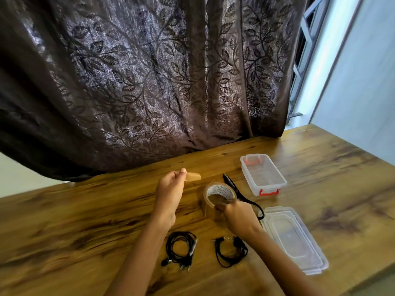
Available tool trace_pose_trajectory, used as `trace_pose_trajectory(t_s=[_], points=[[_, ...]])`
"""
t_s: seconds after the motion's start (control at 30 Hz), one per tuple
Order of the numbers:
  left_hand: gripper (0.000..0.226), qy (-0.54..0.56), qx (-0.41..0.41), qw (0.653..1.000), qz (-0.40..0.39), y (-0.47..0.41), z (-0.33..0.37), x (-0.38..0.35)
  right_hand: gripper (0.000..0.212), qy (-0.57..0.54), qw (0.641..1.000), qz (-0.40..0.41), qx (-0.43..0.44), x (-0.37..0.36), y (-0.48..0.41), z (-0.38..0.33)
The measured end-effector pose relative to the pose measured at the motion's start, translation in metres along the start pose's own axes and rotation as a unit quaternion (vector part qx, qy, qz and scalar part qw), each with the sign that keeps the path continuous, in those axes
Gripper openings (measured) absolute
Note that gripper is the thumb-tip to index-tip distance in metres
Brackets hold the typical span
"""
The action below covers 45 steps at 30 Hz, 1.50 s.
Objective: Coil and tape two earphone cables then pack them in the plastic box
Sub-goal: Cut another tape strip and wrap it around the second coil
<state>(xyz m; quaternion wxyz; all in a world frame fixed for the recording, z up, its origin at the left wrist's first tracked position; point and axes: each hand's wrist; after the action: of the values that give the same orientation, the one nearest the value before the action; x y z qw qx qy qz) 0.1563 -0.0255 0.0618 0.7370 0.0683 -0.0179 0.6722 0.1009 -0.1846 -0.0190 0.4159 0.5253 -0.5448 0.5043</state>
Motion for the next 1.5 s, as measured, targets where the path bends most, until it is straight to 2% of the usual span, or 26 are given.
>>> trace_pose_trajectory(t_s=[0.1, 0.17, 0.23, 0.27, 0.3, 0.33, 0.4, 0.43, 0.47, 0.53, 0.67, 0.8, 0.97, 1.07, 1.2, 1.27, 1.37, 1.43, 1.5], points=[[0.021, 0.005, 0.001, 1.000, -0.001, 0.000, -0.004, -0.001, 0.035, 0.007, 0.997, 0.055, 0.047, -0.013, -0.004, 0.003], [0.020, 0.010, 0.003, 1.000, -0.002, -0.001, -0.005, -0.001, 0.030, -0.011, 0.998, 0.050, 0.030, -0.016, -0.007, 0.004], [0.018, 0.022, 0.007, 1.000, -0.004, 0.000, -0.007, -0.001, 0.030, -0.079, 0.996, 0.038, -0.012, -0.015, -0.006, 0.005], [0.017, 0.025, 0.009, 1.000, -0.006, 0.000, -0.008, -0.001, 0.030, -0.147, 0.987, 0.060, -0.038, -0.012, -0.005, 0.004], [0.016, 0.027, 0.010, 1.000, -0.010, 0.001, -0.008, -0.002, 0.030, -0.240, 0.964, 0.088, -0.071, -0.005, -0.005, 0.000], [0.016, 0.030, 0.011, 0.999, -0.012, 0.001, -0.009, -0.003, 0.031, -0.346, 0.926, 0.114, -0.102, 0.005, -0.004, -0.006], [0.017, 0.035, 0.013, 0.999, -0.014, 0.003, -0.009, -0.006, 0.029, -0.537, 0.820, 0.142, -0.140, 0.029, 0.000, -0.019], [0.017, 0.036, 0.013, 0.999, -0.016, 0.004, -0.008, -0.008, 0.029, -0.590, 0.778, 0.150, -0.153, 0.039, 0.001, -0.025], [0.017, 0.036, 0.013, 0.999, -0.021, 0.004, -0.008, -0.009, 0.029, -0.621, 0.753, 0.147, -0.160, 0.048, 0.001, -0.030], [0.018, 0.033, 0.009, 0.999, -0.036, 0.006, -0.006, -0.013, 0.030, -0.652, 0.729, 0.129, -0.165, 0.059, 0.003, -0.036], [0.018, 0.022, 0.008, 0.998, -0.062, 0.009, -0.005, -0.018, 0.023, -0.666, 0.714, 0.101, -0.193, 0.058, 0.003, -0.038], [0.012, 0.014, 0.015, 0.996, -0.086, 0.009, -0.006, -0.015, 0.011, -0.706, 0.670, 0.086, -0.213, 0.053, 0.003, -0.032], [0.012, 0.003, 0.031, 0.999, -0.044, 0.003, -0.010, 0.007, 0.013, -0.723, 0.634, 0.107, -0.254, 0.049, 0.007, -0.027], [0.010, -0.001, 0.038, 0.999, 0.003, -0.003, -0.018, 0.026, 0.013, -0.702, 0.641, 0.118, -0.289, 0.040, 0.009, -0.026], [0.011, -0.077, 0.047, 0.996, 0.000, 0.000, -0.041, 0.039, 0.014, -0.695, 0.649, 0.068, -0.301, 0.025, 0.014, -0.039], [0.015, -0.213, 0.040, 0.976, 0.001, 0.002, -0.060, 0.039, 0.014, -0.698, 0.649, 0.041, -0.300, 0.016, 0.016, -0.050], [0.035, -0.456, 0.036, 0.889, -0.009, 0.005, -0.084, 0.038, 0.012, -0.696, 0.654, 0.002, -0.296, 0.000, 0.018, -0.064], [0.051, -0.534, 0.030, 0.844, -0.029, 0.009, -0.100, 0.036, 0.013, -0.696, 0.655, -0.013, -0.294, -0.008, 0.019, -0.070], [0.056, -0.556, 0.016, 0.830, -0.045, 0.013, -0.115, 0.035, 0.013, -0.695, 0.655, -0.022, -0.295, -0.014, 0.020, -0.072]])
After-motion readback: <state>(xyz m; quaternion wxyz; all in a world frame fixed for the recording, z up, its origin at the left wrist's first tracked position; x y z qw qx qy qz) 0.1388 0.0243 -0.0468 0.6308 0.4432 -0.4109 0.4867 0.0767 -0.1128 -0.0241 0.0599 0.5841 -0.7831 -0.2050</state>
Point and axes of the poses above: each hand's wrist, its own y-axis away from the middle knuckle, its own x-axis out of the back of the hand, z = x × y
